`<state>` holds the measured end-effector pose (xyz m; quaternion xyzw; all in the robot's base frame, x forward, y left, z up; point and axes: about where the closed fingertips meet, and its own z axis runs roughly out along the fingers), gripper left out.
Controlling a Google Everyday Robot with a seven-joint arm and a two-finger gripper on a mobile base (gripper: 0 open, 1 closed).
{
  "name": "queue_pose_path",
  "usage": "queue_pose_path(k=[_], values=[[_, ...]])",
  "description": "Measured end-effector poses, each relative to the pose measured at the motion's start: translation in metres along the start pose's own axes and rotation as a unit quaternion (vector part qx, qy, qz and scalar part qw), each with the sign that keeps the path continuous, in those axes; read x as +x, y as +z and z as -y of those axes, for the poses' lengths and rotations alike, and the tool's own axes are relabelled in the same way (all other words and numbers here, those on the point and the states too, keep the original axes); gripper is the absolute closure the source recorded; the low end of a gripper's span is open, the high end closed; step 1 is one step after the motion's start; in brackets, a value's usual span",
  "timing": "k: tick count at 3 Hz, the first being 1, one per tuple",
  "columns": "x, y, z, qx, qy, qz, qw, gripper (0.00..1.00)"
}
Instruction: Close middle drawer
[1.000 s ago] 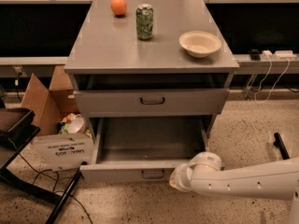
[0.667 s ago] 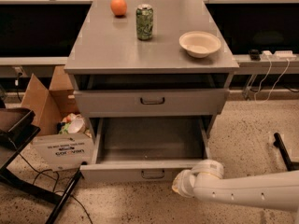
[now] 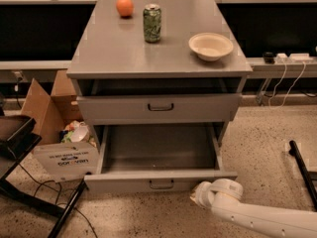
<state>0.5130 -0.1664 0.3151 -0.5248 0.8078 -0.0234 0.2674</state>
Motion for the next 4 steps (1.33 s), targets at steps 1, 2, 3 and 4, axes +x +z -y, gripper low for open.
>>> queue_pose_path(k=[1, 2, 3, 4], values=[[0.001, 0.000, -0.001, 0.001, 0.000, 0.000, 1.0000, 1.00], [-0.003, 0.001, 0.010, 0.011, -0.009, 0.004, 0.9999, 1.00], [-0.010, 0.001, 0.023, 0.021, -0.021, 0.009, 0.9995, 1.00], [-0.018, 0.001, 0.035, 0.030, -0.033, 0.013, 0.9989, 1.00]])
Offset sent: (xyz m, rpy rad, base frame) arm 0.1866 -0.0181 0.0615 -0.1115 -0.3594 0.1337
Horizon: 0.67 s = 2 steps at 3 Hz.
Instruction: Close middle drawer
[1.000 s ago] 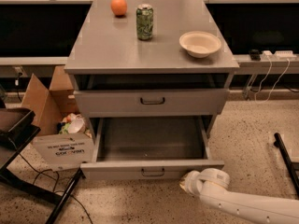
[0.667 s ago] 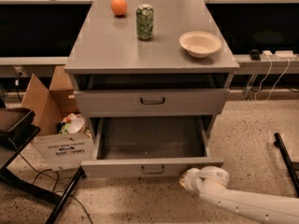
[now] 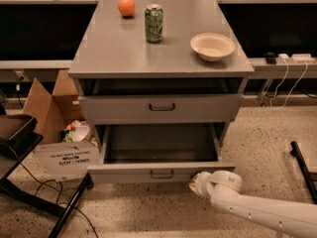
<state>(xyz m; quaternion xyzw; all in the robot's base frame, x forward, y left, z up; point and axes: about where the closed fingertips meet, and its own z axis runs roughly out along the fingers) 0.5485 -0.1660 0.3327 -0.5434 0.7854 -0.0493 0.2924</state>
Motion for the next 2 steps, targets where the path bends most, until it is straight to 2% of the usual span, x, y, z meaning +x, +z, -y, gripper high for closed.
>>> queue_pose_path(k=[1, 2], values=[[-0.0129, 0.0010, 0.0202, 0.012, -0.019, 0.007, 0.9997, 1.00], [-0.0178, 0.0005, 0.0262, 0.016, -0.026, 0.009, 0.9995, 1.00]])
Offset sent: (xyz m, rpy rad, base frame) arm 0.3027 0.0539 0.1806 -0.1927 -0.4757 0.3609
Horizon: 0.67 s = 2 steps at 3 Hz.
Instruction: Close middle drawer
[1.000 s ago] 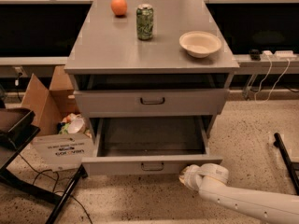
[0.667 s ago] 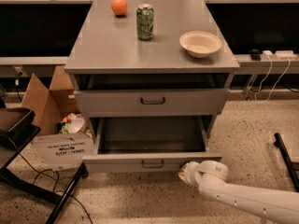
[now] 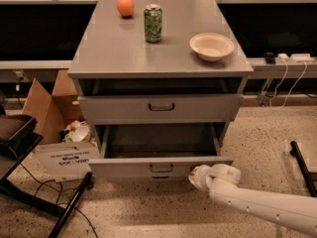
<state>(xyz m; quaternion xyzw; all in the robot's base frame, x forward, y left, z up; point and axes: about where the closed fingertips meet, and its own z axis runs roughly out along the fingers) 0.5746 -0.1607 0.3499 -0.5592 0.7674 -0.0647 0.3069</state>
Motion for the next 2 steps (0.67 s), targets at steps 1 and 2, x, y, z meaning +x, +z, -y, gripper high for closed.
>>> queue_pose_path(k=[1, 2], values=[[-0.008, 0.000, 0.012, 0.008, -0.012, 0.005, 0.9999, 1.00], [-0.018, -0.001, 0.025, 0.017, -0.026, 0.010, 0.9995, 1.00]])
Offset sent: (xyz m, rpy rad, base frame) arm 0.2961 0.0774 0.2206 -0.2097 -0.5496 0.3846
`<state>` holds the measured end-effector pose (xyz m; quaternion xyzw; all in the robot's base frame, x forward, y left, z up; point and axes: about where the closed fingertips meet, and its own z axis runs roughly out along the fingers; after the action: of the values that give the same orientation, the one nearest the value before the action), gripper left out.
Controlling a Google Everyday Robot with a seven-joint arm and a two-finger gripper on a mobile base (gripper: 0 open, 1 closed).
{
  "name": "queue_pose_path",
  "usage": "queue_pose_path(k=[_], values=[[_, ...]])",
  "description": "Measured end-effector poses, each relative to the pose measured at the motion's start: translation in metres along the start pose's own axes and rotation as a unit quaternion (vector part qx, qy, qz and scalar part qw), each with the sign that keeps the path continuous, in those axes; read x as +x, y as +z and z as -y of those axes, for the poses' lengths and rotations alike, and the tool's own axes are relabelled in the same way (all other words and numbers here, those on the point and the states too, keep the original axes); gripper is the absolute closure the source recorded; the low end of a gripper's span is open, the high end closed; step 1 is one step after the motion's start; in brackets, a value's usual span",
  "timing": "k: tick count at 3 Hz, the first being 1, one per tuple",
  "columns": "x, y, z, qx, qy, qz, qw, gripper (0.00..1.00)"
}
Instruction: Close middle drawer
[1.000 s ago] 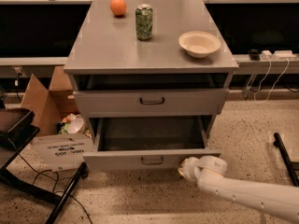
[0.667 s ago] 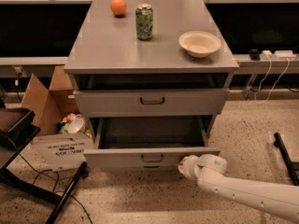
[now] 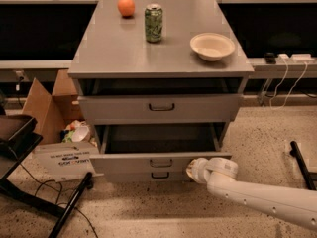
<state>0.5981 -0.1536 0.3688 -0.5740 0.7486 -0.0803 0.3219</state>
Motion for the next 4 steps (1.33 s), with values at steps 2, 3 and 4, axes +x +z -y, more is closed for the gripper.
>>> queue_pose_path(k=[2, 3, 4], values=[[-0.019, -0.007, 0.040, 0.028, -0.040, 0.010, 0.9988, 1.00], [-0.037, -0.009, 0.062, 0.043, -0.063, 0.017, 0.9970, 0.96], [-0.037, -0.009, 0.062, 0.043, -0.063, 0.017, 0.9970, 0.73]])
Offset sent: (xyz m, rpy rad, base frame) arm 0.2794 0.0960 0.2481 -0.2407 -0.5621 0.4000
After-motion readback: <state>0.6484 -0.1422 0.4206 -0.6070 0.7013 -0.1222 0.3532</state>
